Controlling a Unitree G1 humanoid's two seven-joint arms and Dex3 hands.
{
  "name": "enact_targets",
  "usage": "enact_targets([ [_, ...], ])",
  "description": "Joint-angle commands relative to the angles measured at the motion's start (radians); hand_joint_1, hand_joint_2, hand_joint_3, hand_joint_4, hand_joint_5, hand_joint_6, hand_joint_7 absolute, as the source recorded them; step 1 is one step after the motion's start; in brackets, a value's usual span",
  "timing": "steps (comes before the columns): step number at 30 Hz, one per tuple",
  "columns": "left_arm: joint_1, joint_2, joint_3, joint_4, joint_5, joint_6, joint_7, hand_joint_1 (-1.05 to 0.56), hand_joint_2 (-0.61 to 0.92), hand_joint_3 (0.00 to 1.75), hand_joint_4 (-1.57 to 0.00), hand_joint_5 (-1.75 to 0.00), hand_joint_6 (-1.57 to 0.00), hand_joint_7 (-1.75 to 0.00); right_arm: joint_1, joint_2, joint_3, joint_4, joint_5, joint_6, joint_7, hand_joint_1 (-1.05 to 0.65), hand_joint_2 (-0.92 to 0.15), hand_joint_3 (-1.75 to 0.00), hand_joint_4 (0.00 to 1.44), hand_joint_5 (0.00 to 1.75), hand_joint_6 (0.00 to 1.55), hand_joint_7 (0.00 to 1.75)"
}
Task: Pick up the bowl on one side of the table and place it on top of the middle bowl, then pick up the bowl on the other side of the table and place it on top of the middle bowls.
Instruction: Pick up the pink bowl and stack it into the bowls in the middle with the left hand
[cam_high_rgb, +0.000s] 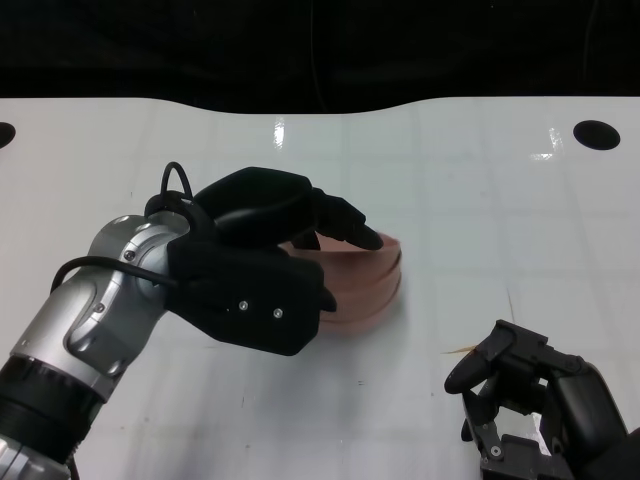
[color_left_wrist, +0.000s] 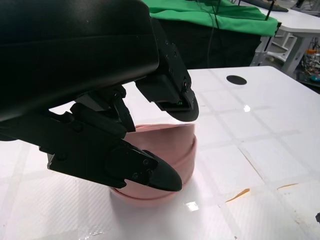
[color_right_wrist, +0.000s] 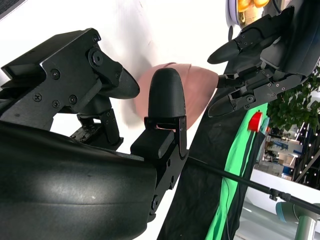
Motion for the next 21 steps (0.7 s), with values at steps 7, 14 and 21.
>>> enact_targets([
  [7,0.002,0.028,0.002,-0.007,0.044,-0.061,0.055,-0.62,0.92,0.01,-0.71,-0.38,-0.70,0.00,0.005,-0.003,-0.004,-0.012,0.002,0.000,-0.005,-0.02,-0.48,-1.19,0.81,1.59,0.74,1.37],
  [14,0.007,0.031,-0.001,0.024,0.071,-0.114,0.112,-0.59,0.92,0.01,-0.72,-0.38,-0.74,-0.02,0.004,-0.003,-0.005,-0.012,0.006,0.002,-0.002,-0.02,-0.48,-1.18,0.81,1.58,0.74,1.36],
  [21,0.004,0.034,0.000,0.038,0.079,-0.134,0.128,-0.59,0.92,0.02,-0.68,-0.36,-0.73,-0.01,0.005,-0.003,-0.002,-0.012,-0.002,-0.001,-0.006,-0.03,-0.48,-1.18,0.81,1.58,0.74,1.36],
])
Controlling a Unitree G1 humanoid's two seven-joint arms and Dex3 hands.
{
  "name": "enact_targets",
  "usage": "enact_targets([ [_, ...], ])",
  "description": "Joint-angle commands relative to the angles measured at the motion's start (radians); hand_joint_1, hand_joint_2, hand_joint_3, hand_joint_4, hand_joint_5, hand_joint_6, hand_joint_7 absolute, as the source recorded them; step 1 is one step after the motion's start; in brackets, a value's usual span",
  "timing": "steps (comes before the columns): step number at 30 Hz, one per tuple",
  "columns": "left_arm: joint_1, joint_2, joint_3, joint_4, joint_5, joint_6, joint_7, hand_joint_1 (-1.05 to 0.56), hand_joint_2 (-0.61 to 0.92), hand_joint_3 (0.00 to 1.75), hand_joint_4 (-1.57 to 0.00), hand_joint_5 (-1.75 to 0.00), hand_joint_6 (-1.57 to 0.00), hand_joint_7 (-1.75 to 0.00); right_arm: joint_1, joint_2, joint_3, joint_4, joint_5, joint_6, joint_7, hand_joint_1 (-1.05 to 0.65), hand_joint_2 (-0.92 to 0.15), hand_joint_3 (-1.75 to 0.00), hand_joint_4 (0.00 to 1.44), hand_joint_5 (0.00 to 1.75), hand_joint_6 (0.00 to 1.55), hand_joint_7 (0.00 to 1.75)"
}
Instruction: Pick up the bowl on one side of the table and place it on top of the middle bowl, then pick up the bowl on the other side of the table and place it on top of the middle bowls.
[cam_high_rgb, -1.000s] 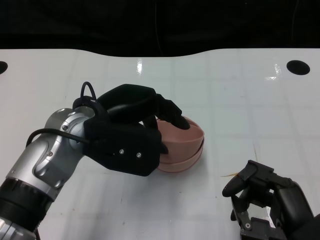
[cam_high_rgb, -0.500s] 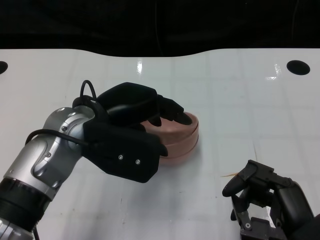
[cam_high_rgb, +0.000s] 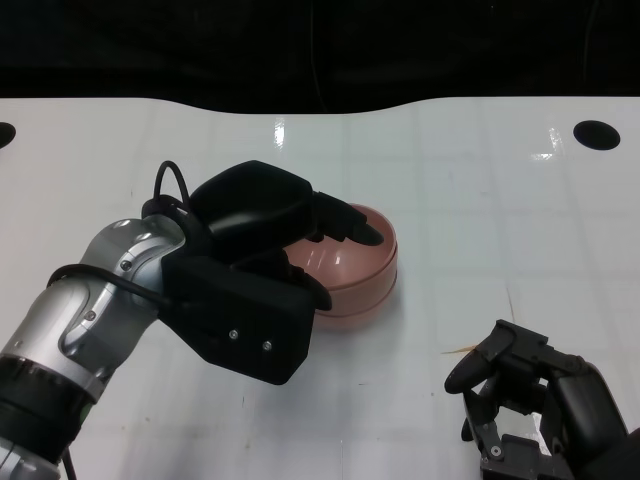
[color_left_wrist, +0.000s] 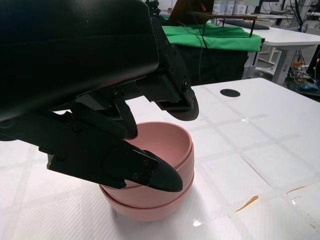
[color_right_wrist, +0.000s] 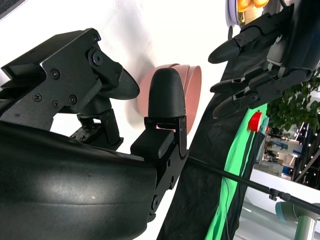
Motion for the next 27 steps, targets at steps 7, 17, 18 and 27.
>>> enact_targets([
  [7,0.006,0.019,0.016,-0.026,-0.018,0.020,-0.010,-0.63,0.92,0.04,-0.67,-0.37,-0.68,0.00,0.005,-0.004,-0.004,-0.004,0.002,-0.011,-0.003,-0.02,-0.48,-1.19,0.81,1.58,0.74,1.36],
  [17,0.038,0.044,0.077,-0.048,-0.111,-0.018,0.004,-0.64,0.92,0.03,-0.67,-0.38,-0.63,0.00,0.006,-0.001,-0.004,-0.014,0.006,0.003,-0.002,-0.02,-0.47,-1.19,0.80,1.58,0.74,1.36],
  [18,0.046,0.042,0.086,-0.046,-0.126,-0.029,0.011,-0.63,0.91,0.02,-0.68,-0.39,-0.64,0.00,0.007,-0.001,-0.004,-0.015,0.006,0.003,-0.002,-0.02,-0.47,-1.19,0.80,1.58,0.74,1.36],
  [27,0.126,0.031,0.171,-0.059,-0.222,-0.068,0.052,-0.61,0.92,0.11,-0.58,-0.58,-0.64,0.00,0.008,-0.004,-0.008,-0.018,0.007,0.010,0.000,-0.02,-0.48,-1.19,0.80,1.58,0.74,1.36],
])
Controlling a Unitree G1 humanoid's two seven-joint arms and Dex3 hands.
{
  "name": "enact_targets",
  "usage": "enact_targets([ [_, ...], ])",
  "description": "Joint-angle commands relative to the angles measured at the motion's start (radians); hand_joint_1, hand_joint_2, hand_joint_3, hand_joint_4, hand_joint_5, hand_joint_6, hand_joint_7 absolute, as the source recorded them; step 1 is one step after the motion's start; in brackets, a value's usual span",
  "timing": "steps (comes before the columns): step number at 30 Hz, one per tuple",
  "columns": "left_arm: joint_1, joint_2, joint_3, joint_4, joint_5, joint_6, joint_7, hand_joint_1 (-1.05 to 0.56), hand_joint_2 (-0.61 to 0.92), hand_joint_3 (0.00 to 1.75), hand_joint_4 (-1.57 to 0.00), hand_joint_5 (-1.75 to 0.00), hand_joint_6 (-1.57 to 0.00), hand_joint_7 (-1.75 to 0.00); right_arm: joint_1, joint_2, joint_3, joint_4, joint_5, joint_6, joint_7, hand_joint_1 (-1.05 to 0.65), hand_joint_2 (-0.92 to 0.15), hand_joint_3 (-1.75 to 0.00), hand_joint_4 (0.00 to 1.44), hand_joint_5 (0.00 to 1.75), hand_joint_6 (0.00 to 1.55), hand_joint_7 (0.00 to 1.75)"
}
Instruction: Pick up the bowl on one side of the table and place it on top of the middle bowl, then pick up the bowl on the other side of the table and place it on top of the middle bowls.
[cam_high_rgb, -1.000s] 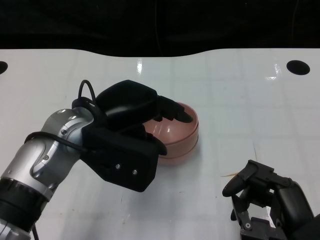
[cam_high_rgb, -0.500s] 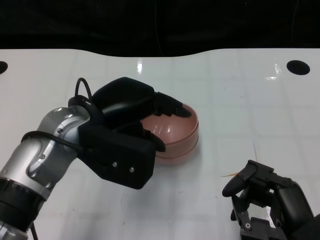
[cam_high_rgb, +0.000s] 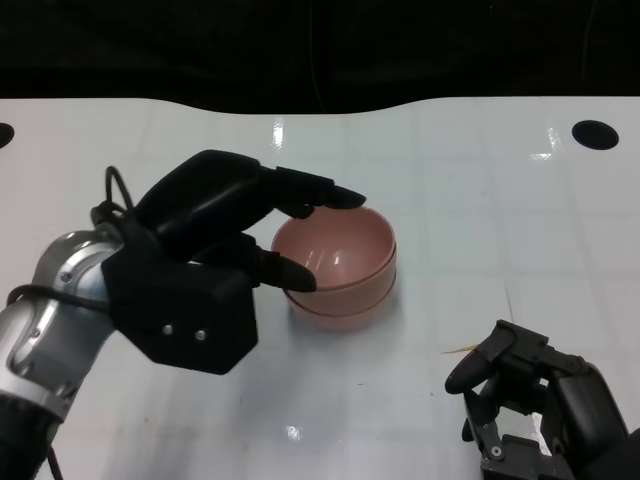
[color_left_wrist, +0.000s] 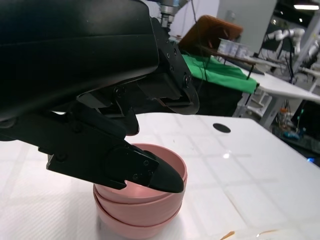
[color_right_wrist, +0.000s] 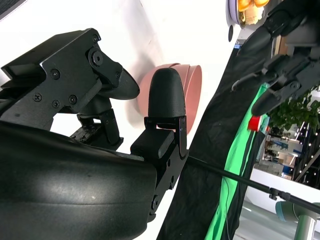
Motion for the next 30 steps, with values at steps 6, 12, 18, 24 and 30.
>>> enact_targets([
  [6,0.073,-0.018,0.078,0.011,-0.093,-0.083,0.071,-0.53,0.92,0.13,-0.58,-0.65,-0.69,-0.03,0.005,-0.006,-0.008,-0.015,0.007,0.008,0.001,-0.03,-0.48,-1.17,0.80,1.58,0.74,1.36],
  [12,0.144,-0.034,0.124,-0.014,-0.181,-0.093,0.065,-0.36,0.92,0.14,-0.55,-0.74,-0.72,-0.04,0.005,-0.007,-0.009,-0.010,0.007,-0.001,0.002,-0.02,-0.48,-1.17,0.80,1.58,0.74,1.35],
  [18,0.196,-0.036,0.160,-0.005,-0.235,-0.148,0.061,-0.17,0.92,0.13,-0.56,-0.80,-0.77,-0.06,0.005,-0.007,-0.010,-0.007,0.009,-0.004,0.003,-0.02,-0.48,-1.19,0.80,1.58,0.74,1.36],
  [24,0.258,-0.061,0.204,0.016,-0.299,-0.203,0.071,-0.11,0.92,0.15,-0.64,-0.83,-0.89,-0.10,0.009,-0.007,-0.009,-0.013,0.007,0.000,0.003,-0.03,-0.48,-1.19,0.81,1.58,0.74,1.35],
  [30,0.331,-0.093,0.238,-0.001,-0.380,-0.178,0.057,-0.12,0.91,0.24,-0.76,-0.89,-1.02,-0.17,0.011,-0.007,-0.008,-0.017,0.005,-0.002,0.002,-0.03,-0.48,-1.19,0.81,1.57,0.75,1.35],
])
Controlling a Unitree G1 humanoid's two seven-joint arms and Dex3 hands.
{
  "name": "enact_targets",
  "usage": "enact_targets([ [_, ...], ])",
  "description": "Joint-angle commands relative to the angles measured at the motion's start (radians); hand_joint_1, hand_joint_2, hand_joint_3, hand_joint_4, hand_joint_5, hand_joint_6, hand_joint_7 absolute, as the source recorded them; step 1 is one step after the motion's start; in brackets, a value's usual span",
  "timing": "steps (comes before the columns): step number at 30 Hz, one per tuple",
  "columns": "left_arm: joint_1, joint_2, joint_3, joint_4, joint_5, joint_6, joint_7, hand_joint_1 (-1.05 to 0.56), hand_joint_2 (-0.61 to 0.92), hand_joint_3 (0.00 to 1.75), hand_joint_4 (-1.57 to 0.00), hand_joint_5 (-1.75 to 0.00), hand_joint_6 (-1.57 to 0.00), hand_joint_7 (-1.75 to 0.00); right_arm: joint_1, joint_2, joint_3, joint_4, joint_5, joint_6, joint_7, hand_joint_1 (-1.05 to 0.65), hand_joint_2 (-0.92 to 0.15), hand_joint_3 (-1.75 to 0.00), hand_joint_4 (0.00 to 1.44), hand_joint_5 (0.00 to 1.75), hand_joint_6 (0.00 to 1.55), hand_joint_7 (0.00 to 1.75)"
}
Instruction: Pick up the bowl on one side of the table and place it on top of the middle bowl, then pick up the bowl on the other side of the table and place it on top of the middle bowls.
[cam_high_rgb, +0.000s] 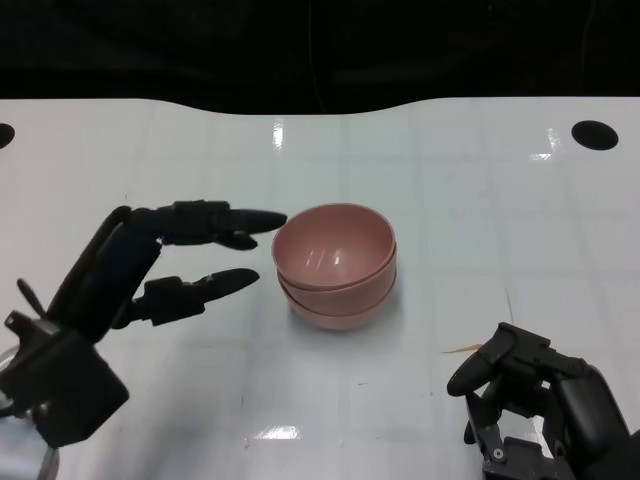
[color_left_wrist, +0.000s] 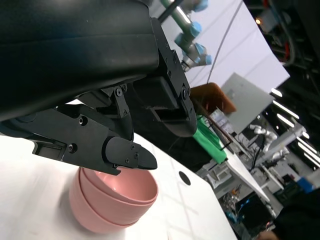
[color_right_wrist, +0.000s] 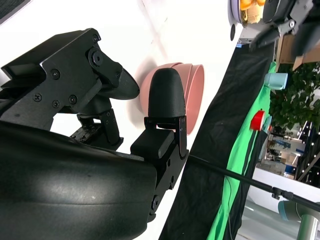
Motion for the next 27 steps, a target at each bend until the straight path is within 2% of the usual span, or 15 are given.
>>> enact_targets([
  [1,0.051,-0.005,0.024,-0.016,-0.042,0.019,-0.004,-0.11,0.87,0.33,-0.75,-0.97,-1.03,-0.22,0.004,-0.006,-0.006,-0.016,0.006,-0.005,0.000,-0.03,-0.48,-1.19,0.81,1.57,0.75,1.35],
  [4,0.082,-0.013,0.030,-0.018,-0.072,0.010,-0.014,-0.08,0.69,0.71,-0.76,-1.07,-0.97,-0.46,0.005,-0.006,-0.006,-0.021,0.006,-0.001,0.000,-0.02,-0.48,-1.19,0.81,1.57,0.75,1.35],
  [7,0.098,-0.026,0.035,-0.016,-0.108,0.012,-0.025,-0.07,0.63,0.83,-0.76,-1.11,-0.94,-0.56,0.005,-0.006,-0.006,-0.021,0.005,-0.001,-0.001,-0.02,-0.48,-1.19,0.81,1.57,0.75,1.35],
  [10,0.125,-0.049,0.044,-0.027,-0.154,0.032,-0.035,-0.06,0.56,1.02,-0.77,-1.23,-0.89,-0.74,0.005,-0.003,-0.009,-0.024,0.008,0.007,-0.002,-0.01,-0.48,-1.20,0.81,1.57,0.75,1.35],
  [13,0.150,-0.054,0.048,-0.072,-0.157,0.088,-0.029,-0.07,0.54,1.09,-0.78,-1.35,-0.82,-0.95,0.003,-0.003,-0.010,-0.027,0.007,0.013,-0.004,-0.01,-0.47,-1.20,0.81,1.57,0.74,1.35],
  [17,0.171,-0.060,0.055,-0.102,-0.172,0.131,-0.044,-0.08,0.53,1.12,-0.79,-1.42,-0.80,-1.03,0.002,-0.001,-0.012,-0.026,0.007,0.014,-0.005,-0.01,-0.47,-1.21,0.81,1.57,0.74,1.35],
  [19,0.187,-0.061,0.056,-0.114,-0.196,0.155,-0.062,-0.09,0.51,1.15,-0.80,-1.55,-0.77,-1.13,0.000,0.000,-0.013,-0.023,0.005,0.014,-0.007,-0.02,-0.47,-1.21,0.81,1.57,0.74,1.35],
  [27,0.293,-0.088,0.077,-0.286,-0.274,0.421,-0.035,-0.10,0.52,1.12,-0.78,-1.63,-0.70,-1.42,-0.003,0.000,-0.014,-0.019,0.004,0.008,-0.008,-0.02,-0.47,-1.21,0.80,1.57,0.74,1.36],
])
